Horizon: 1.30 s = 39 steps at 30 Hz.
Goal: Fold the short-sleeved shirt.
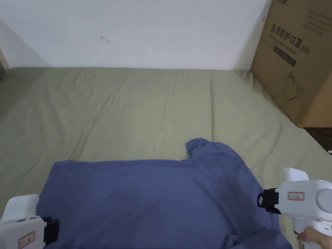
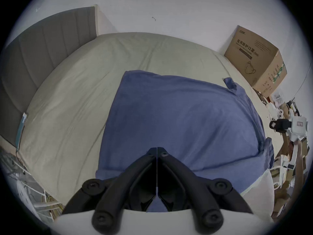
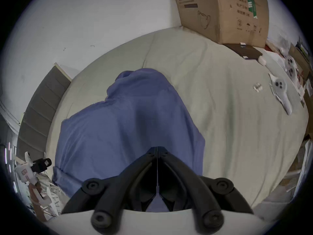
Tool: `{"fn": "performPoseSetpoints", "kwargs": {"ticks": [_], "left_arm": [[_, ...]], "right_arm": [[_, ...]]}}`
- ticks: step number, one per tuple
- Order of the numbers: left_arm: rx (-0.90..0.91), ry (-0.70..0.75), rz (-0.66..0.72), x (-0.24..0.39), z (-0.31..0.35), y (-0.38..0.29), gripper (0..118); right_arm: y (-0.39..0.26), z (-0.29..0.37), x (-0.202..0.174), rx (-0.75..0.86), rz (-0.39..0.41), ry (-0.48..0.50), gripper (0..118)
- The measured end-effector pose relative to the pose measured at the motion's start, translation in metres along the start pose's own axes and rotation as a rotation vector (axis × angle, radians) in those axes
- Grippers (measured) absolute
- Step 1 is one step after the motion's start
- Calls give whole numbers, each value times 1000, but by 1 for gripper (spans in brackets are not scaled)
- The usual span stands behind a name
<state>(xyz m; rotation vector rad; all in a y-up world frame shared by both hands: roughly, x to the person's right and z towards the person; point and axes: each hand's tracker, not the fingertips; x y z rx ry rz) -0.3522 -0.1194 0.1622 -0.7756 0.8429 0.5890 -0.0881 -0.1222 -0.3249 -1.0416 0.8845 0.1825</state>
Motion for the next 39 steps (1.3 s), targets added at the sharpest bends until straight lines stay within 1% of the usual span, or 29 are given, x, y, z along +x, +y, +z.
{"fn": "performPoseSetpoints", "kwargs": {"ticks": [1,3,4,5,6,7,8,11,13,14,15,17,18,20,21,22,23,25,26,28,31,32,33,34,35,36,37,38,39], "left_arm": [[-1,3,-2,1,-3,5,0],[0,13,-10,3,-9,15,0],[-1,13,-11,4,-13,20,0],[-2,7,-12,4,-17,25,0],[-5,-1,-8,3,-22,29,0],[-13,-7,-4,3,-27,33,0],[-19,-4,-4,4,-34,38,0],[-33,32,-10,5,-48,46,0],[-41,29,-1,4,-56,50,0],[-45,24,9,3,-58,50,0],[-46,20,15,2,-60,50,0],[-58,22,18,2,-64,51,0],[-61,28,14,3,-65,50,0],[-68,38,10,6,-63,50,0],[-70,36,11,6,-63,49,0],[-73,32,14,5,-63,49,0],[-75,33,14,5,-63,49,0],[-78,42,8,6,-61,49,0],[-77,44,6,5,-61,50,0],[-66,30,5,2,-60,55,0],[-43,7,1,-2,-67,72,0],[-43,12,-9,-9,-74,80,9],[-44,18,-14,-12,-80,88,29],[-45,33,-19,-16,-88,98,62],[-56,42,-19,-21,-99,108,102],[-62,46,-17,-26,-108,116,117],[-57,50,-15,-31,-116,125,118],[-48,76,-6,-33,-120,133,115],[-46,104,2,-34,-126,140,114]], "right_arm": [[11,-6,-2,8,26,1,0],[35,-17,-7,34,40,-24,1],[49,-27,-8,41,48,-44,7],[65,-38,-7,48,35,-84,31],[79,-51,-5,37,35,-102,56],[91,-64,-3,21,44,-95,80],[102,-78,-1,2,44,-97,83],[120,-108,0,-49,54,-109,83],[125,-124,2,-66,75,-106,83],[123,-128,0,-79,80,-108,83],[123,-134,1,-95,90,-102,79],[118,-149,3,-147,105,-90,63],[116,-156,4,-151,113,-135,62],[113,-146,-3,-103,127,-132,61],[112,-141,-5,-53,147,-148,52],[112,-139,-5,-22,159,-128,27],[111,-136,-7,-7,129,-127,0],[111,-138,-9,-35,169,-131,0],[112,-138,-6,-25,163,-131,0],[114,-134,-2,-32,118,-95,0],[115,-124,-1,-12,113,-90,0],[115,-122,-2,-8,118,-89,0],[116,-120,-2,-9,124,-88,0],[118,-121,-1,-8,130,-87,0],[119,-120,0,-7,134,-85,0],[119,-119,1,-6,135,-84,0],[119,-119,3,-3,132,-80,0],[120,-115,0,0,128,-76,0],[120,-115,1,1,127,-73,0]]}}
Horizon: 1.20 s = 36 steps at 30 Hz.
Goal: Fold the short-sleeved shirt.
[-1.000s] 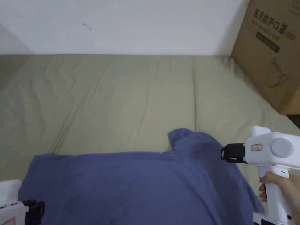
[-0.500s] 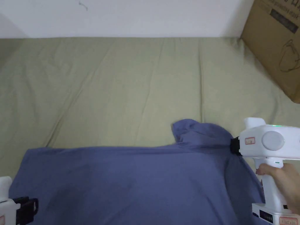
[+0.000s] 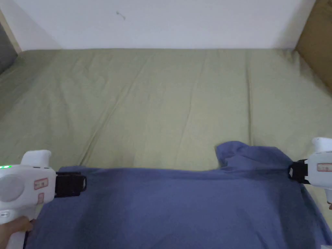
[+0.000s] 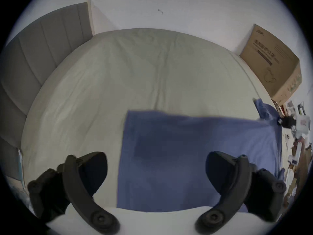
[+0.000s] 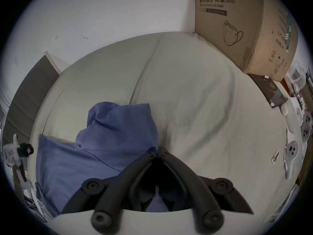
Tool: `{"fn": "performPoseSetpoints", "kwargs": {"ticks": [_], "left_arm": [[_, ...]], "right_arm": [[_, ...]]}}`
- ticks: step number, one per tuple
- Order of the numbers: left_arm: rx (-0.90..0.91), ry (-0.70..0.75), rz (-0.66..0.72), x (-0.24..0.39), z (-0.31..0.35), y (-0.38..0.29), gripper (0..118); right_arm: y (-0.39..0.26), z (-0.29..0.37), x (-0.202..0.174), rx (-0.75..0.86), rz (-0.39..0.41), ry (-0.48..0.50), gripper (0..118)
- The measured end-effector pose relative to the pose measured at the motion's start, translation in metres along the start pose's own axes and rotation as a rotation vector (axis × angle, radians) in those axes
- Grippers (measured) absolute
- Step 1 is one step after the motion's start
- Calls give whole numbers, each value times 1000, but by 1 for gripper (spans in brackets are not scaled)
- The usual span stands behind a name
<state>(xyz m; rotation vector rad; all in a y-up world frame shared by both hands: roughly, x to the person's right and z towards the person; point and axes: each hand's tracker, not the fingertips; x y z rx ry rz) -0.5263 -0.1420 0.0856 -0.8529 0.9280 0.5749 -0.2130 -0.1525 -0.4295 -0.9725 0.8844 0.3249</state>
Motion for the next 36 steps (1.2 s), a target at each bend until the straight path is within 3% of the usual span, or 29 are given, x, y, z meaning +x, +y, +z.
{"fn": "performPoseSetpoints", "kwargs": {"ticks": [5,7,9,13,15,16,18,21,25,30,36], "left_arm": [[-10,17,64,-13,-41,26,113],[-31,52,81,-16,-54,30,109],[-58,39,70,-17,-67,31,98],[-75,69,24,-9,-73,27,94],[-63,71,2,-8,-65,29,74],[-56,70,-10,-8,-59,30,56],[-56,-17,-15,-7,-46,30,1],[-42,12,-110,-3,-17,24,1],[44,-6,-78,-12,42,17,1],[148,-22,-92,-20,118,-5,1],[183,-61,-77,-32,178,-82,1]], "right_arm": [[-1,-6,2,-4,14,-1,0],[-2,-2,1,-6,2,4,0],[-2,-3,2,-9,-4,10,0],[-3,0,0,-16,-5,14,0],[-4,2,-1,-11,-22,30,0],[-5,5,-1,-4,-33,36,0],[-5,16,-1,7,-57,67,0],[-7,41,-4,33,-54,76,0],[-13,90,-9,93,-63,118,0],[-39,158,-12,145,-7,117,0],[-115,227,6,151,-8,134,0]]}}
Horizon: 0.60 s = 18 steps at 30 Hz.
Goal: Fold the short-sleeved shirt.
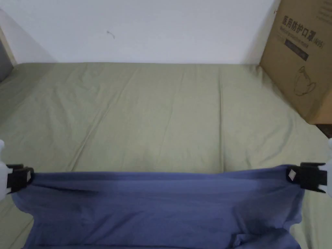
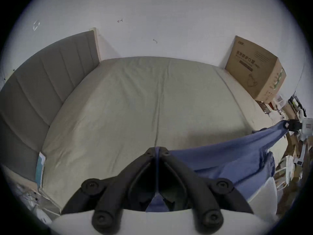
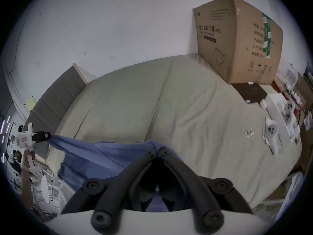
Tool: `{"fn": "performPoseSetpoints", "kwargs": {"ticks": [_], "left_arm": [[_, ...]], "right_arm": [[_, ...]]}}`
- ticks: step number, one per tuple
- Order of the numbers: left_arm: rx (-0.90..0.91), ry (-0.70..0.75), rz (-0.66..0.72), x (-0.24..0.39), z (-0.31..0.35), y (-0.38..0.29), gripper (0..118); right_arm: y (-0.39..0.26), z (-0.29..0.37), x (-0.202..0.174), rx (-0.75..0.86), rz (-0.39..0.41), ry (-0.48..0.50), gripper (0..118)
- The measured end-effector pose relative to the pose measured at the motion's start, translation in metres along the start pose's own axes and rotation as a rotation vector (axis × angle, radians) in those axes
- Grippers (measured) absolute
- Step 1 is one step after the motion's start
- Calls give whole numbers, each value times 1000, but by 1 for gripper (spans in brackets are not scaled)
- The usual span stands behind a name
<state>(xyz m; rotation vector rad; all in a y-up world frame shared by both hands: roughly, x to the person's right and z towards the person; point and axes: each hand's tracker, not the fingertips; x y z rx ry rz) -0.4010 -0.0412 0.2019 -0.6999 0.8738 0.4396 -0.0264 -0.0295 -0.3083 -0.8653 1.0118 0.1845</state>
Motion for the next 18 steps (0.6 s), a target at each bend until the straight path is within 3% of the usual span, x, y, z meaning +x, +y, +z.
{"fn": "performPoseSetpoints", "kwargs": {"ticks": [5,11,14,15,16,18], "left_arm": [[-98,-13,22,-2,18,-74,2],[-262,23,-5,-6,-7,-144,2],[-248,13,47,-10,-8,-157,4],[-234,14,64,-11,-5,-156,8],[-227,19,74,-11,-1,-153,18],[-230,33,68,-13,6,-150,70]], "right_arm": [[-84,22,6,-129,-17,-39,0],[-168,-8,27,-251,-97,-111,0],[-184,-15,28,-250,-106,-109,0],[-184,-16,26,-243,-106,-117,0],[-183,-15,25,-235,-102,-113,10],[-177,-9,20,-218,-82,-121,61]]}}
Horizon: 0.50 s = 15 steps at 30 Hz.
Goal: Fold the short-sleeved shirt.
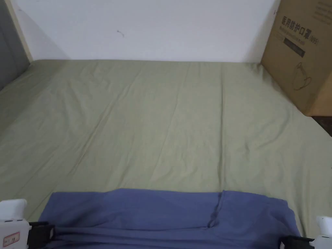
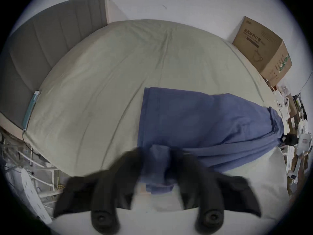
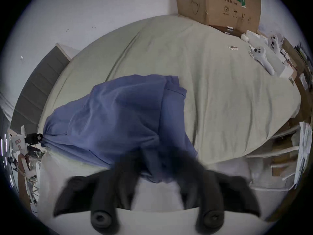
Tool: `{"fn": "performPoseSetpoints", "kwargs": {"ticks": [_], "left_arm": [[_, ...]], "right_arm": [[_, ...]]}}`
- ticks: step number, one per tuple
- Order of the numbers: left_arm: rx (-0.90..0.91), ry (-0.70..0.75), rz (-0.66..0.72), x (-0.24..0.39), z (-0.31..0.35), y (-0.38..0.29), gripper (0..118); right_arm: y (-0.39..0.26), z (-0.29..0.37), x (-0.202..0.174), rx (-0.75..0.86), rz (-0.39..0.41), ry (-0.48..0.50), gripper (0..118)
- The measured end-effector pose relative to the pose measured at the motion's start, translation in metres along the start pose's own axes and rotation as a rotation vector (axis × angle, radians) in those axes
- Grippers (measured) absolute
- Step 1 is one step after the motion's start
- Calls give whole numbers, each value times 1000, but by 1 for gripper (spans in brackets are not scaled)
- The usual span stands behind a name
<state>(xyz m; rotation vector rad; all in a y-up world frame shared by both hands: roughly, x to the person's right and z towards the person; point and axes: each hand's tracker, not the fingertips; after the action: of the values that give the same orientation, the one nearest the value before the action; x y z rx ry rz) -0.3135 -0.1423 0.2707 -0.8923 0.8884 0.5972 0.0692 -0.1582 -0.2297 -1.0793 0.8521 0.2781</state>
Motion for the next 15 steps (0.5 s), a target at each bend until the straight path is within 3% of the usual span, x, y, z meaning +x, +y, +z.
{"fn": "performPoseSetpoints", "kwargs": {"ticks": [1,2,5,9,10,11,12,13,14,15], "left_arm": [[8,7,-9,0,5,0,95],[15,8,-13,-1,10,0,115],[81,-48,30,-1,32,6,114],[156,-134,100,4,51,11,112],[163,-155,121,4,52,11,104],[171,-193,151,5,53,8,73],[177,-215,175,4,53,5,37],[178,-232,200,3,50,2,2],[166,-227,224,3,44,-4,0],[155,-205,225,4,40,-9,0]], "right_arm": [[2,3,-3,11,10,-2,74],[6,9,-7,27,27,-24,74],[17,29,-26,103,80,-46,74],[40,49,-67,176,137,20,74],[43,48,-76,200,139,45,74],[46,46,-86,216,128,72,73],[47,42,-95,216,114,79,64],[48,36,-106,203,108,72,40],[45,29,-119,211,84,54,0],[41,23,-131,234,57,22,0]]}}
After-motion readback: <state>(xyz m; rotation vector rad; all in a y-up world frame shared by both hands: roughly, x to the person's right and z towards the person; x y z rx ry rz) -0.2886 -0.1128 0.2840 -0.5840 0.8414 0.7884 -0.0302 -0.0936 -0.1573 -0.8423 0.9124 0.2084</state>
